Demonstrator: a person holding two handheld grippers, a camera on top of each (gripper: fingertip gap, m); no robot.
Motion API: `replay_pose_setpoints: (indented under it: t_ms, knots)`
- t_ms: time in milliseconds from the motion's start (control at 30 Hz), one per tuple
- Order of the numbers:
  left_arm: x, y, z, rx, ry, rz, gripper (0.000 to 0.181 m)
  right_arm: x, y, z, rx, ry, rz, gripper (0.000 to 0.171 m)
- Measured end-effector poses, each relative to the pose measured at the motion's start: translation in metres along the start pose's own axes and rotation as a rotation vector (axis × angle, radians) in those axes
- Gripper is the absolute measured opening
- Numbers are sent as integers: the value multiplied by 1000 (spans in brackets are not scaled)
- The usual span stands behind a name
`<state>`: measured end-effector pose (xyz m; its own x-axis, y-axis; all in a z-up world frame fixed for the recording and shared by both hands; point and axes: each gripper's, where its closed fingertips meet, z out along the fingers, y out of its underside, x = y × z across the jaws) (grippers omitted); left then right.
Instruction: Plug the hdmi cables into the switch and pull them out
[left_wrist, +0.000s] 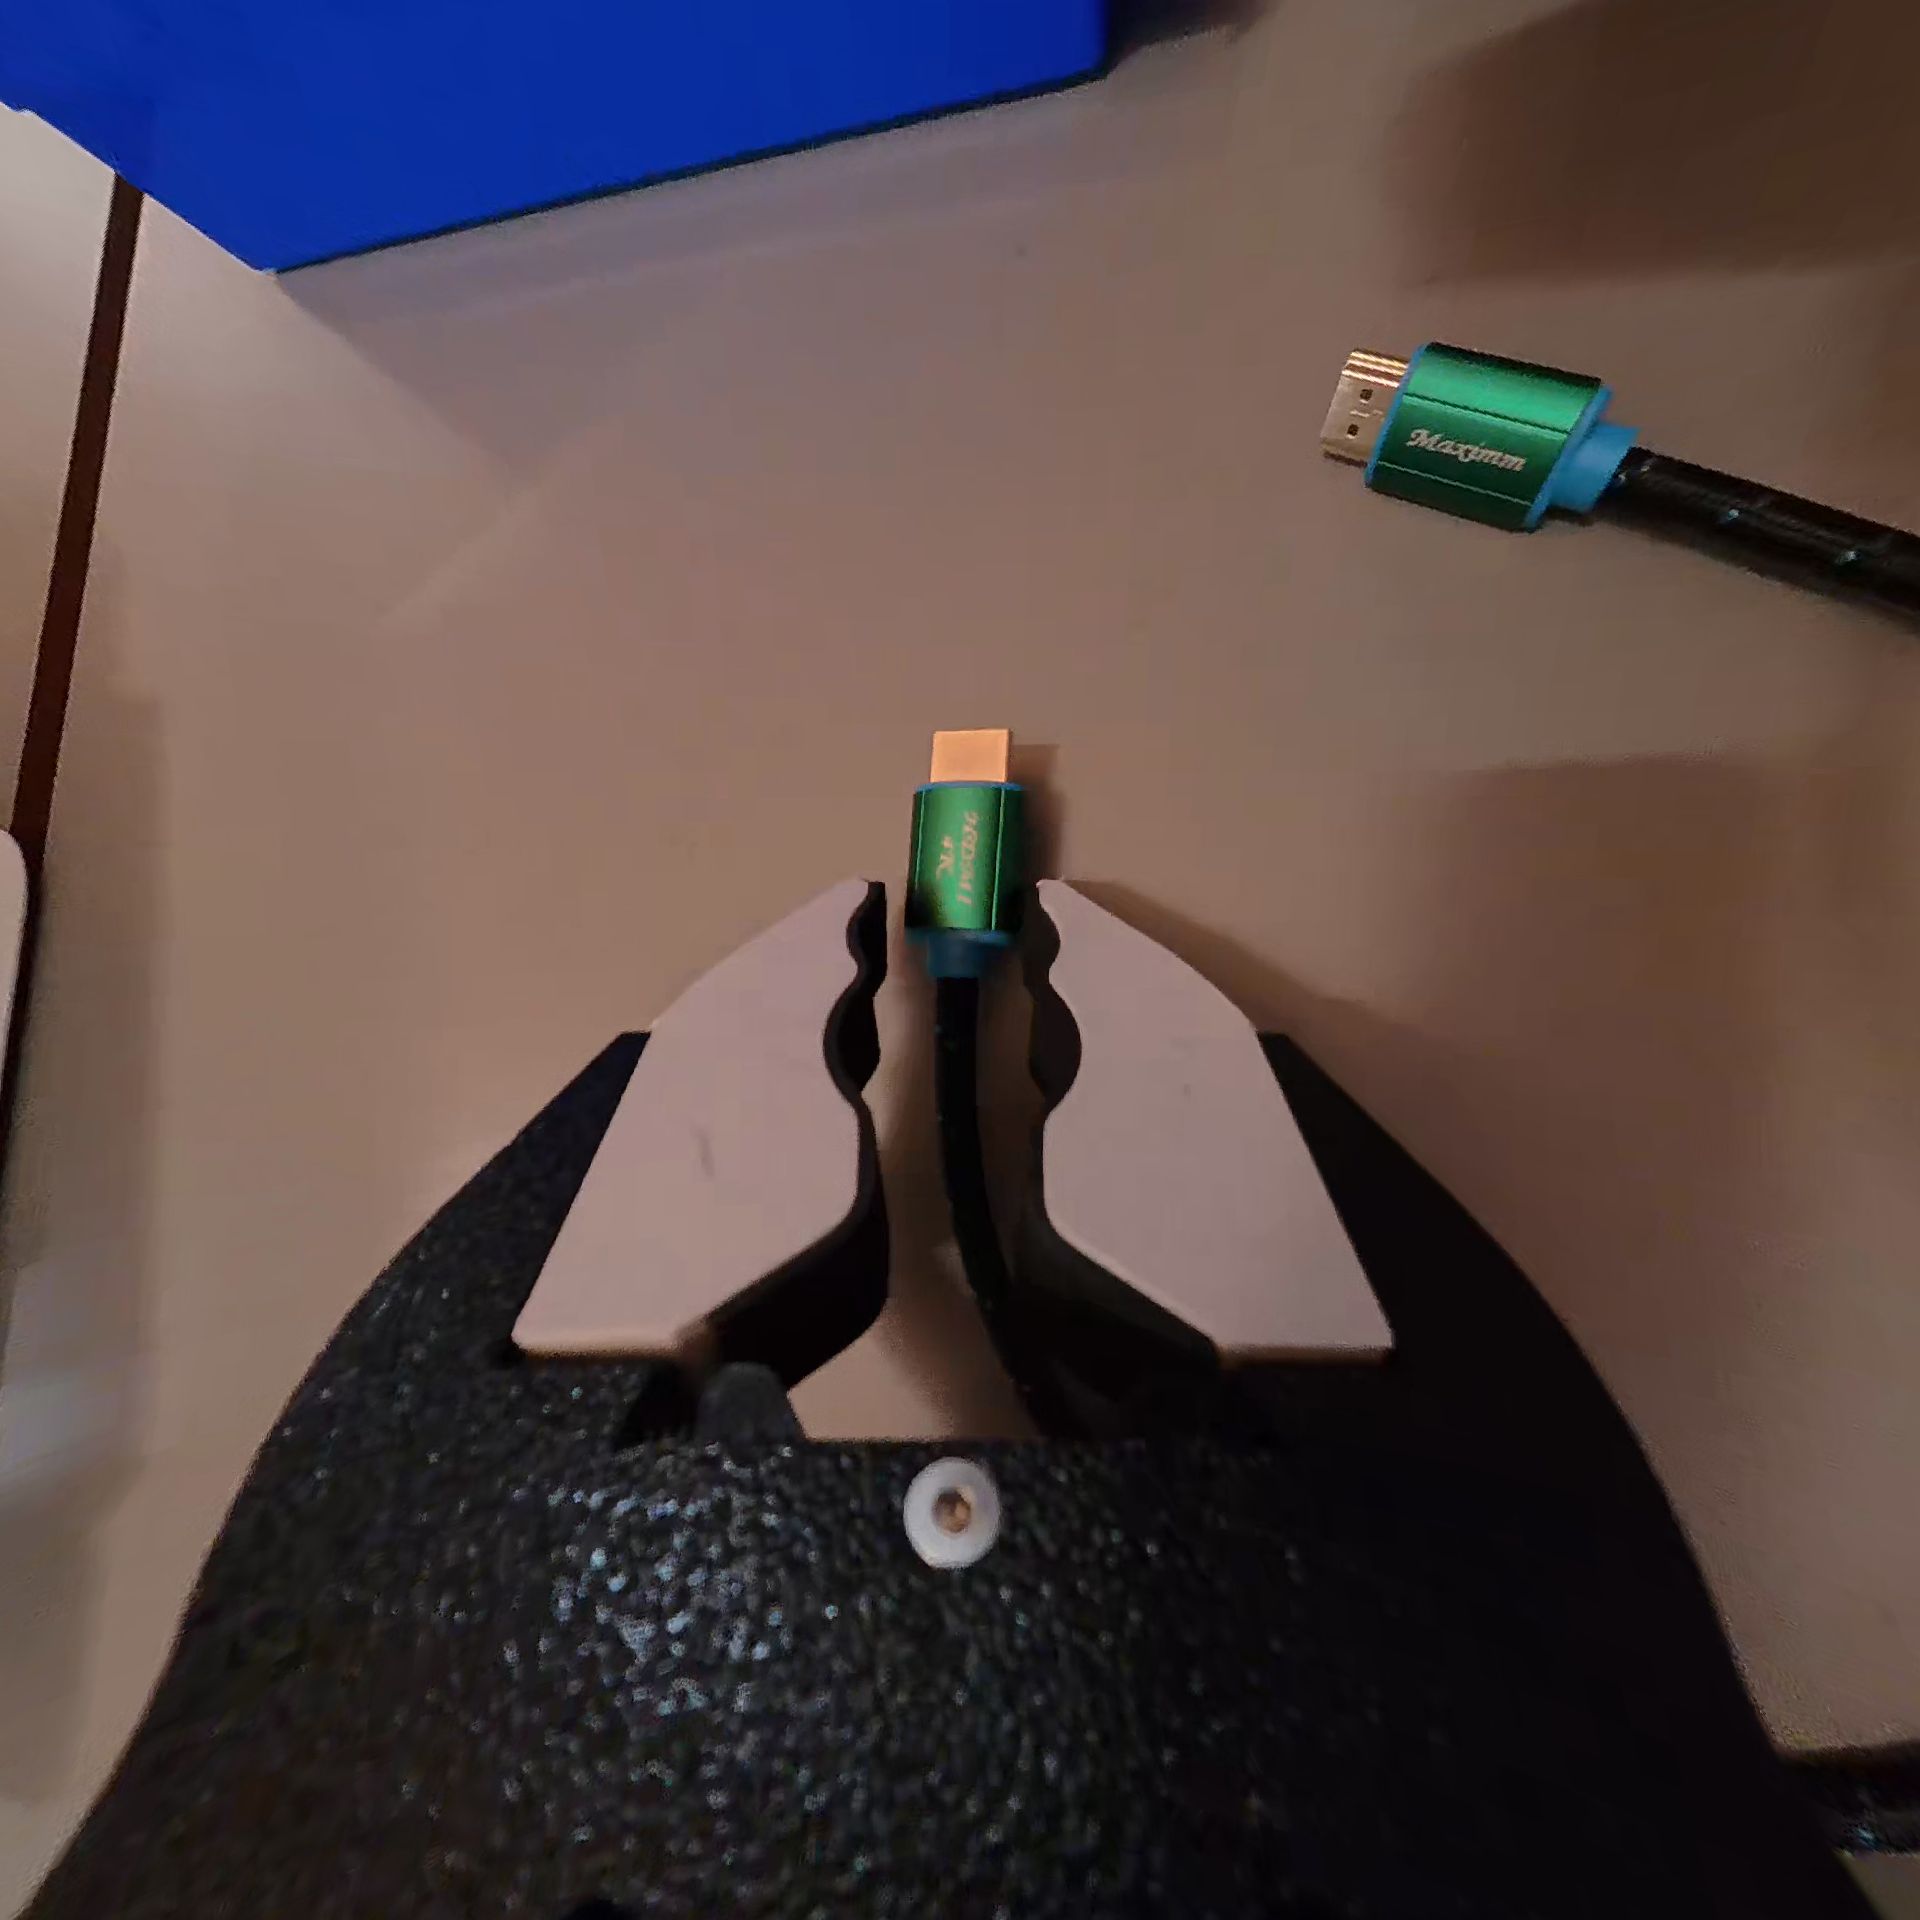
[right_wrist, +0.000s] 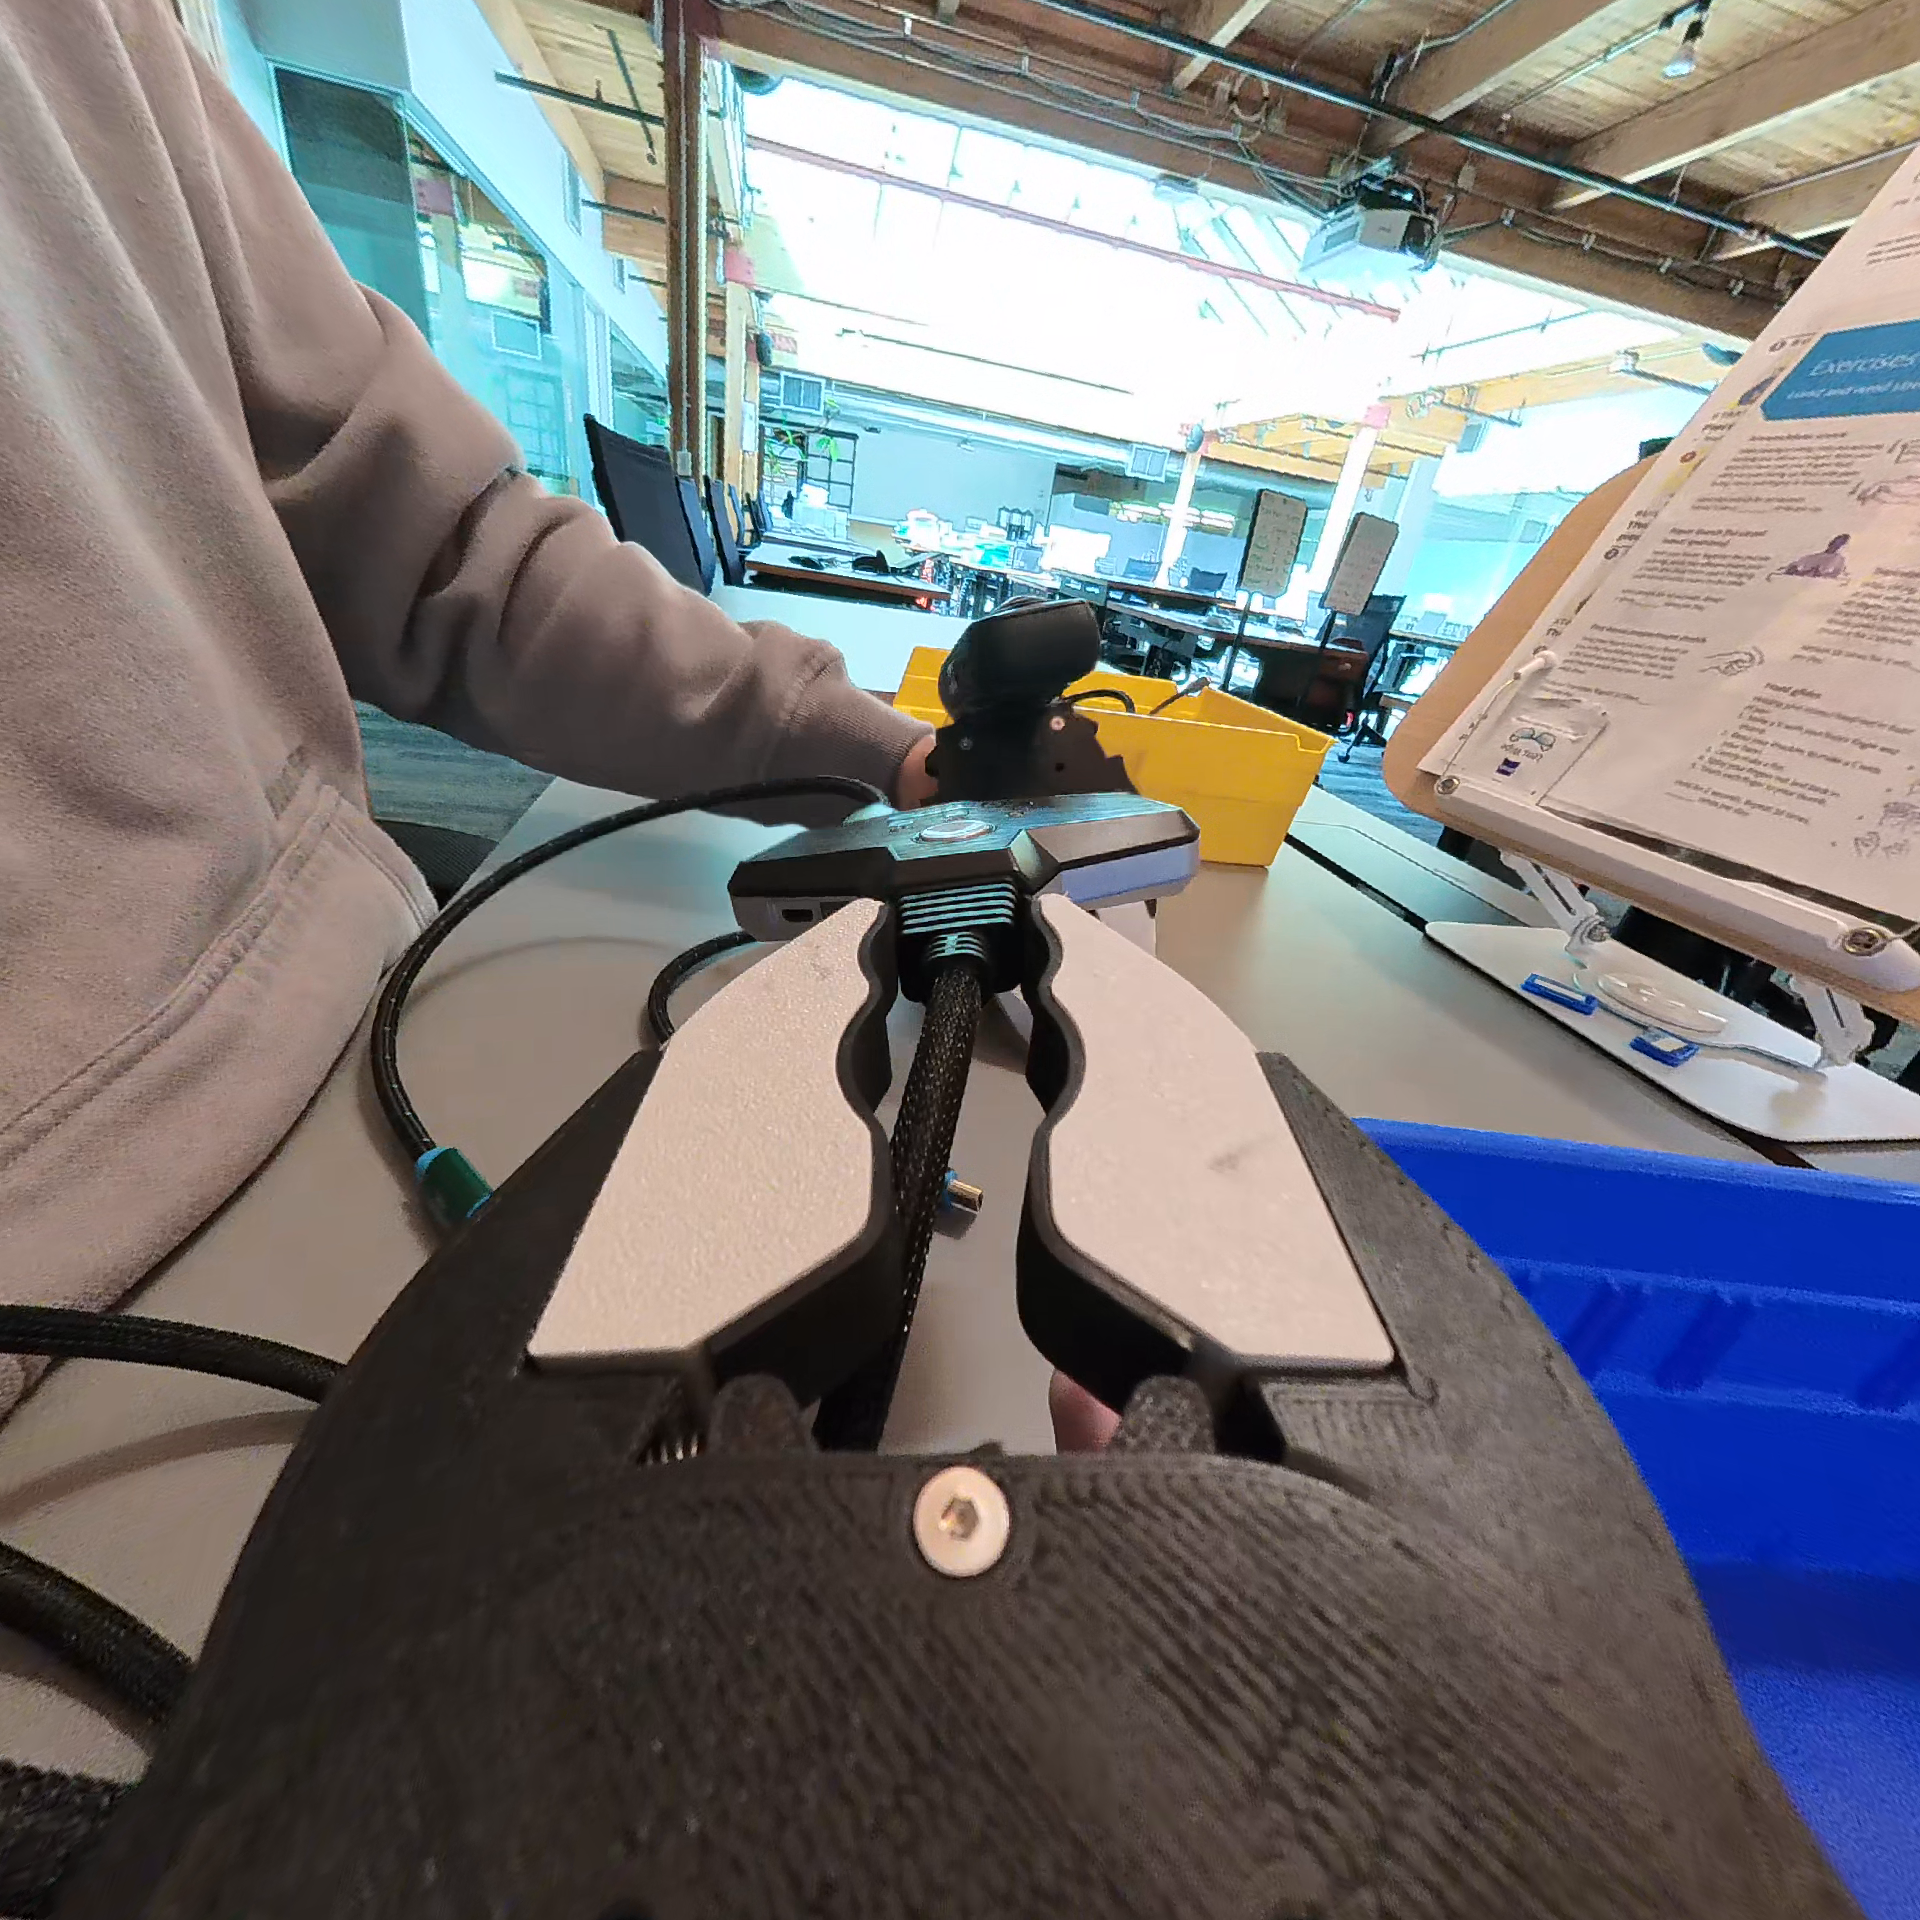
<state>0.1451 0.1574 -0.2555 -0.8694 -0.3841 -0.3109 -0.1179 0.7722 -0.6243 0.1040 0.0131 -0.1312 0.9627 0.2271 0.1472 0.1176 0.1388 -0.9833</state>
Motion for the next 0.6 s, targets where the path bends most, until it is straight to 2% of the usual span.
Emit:
replay_pose_setpoints:
  t_ms: [200, 433, 533, 600]
  knots:
    - [-1, 2, 0, -12, -15, -44, 20, 0, 1, 0, -1, 2, 9, 22]
    - [-5, 6, -3, -80, -13, -294, 20, 1, -1, -2, 5, 11, 22, 22]
    - [-8, -13, -22, -77, 48, -377, 20, -1, -4, -4, 26, 9, 36, 22]
    - [-6, -32, -39, -81, 101, -336, 20, 1, -6, -6, 46, 5, 51, 22]
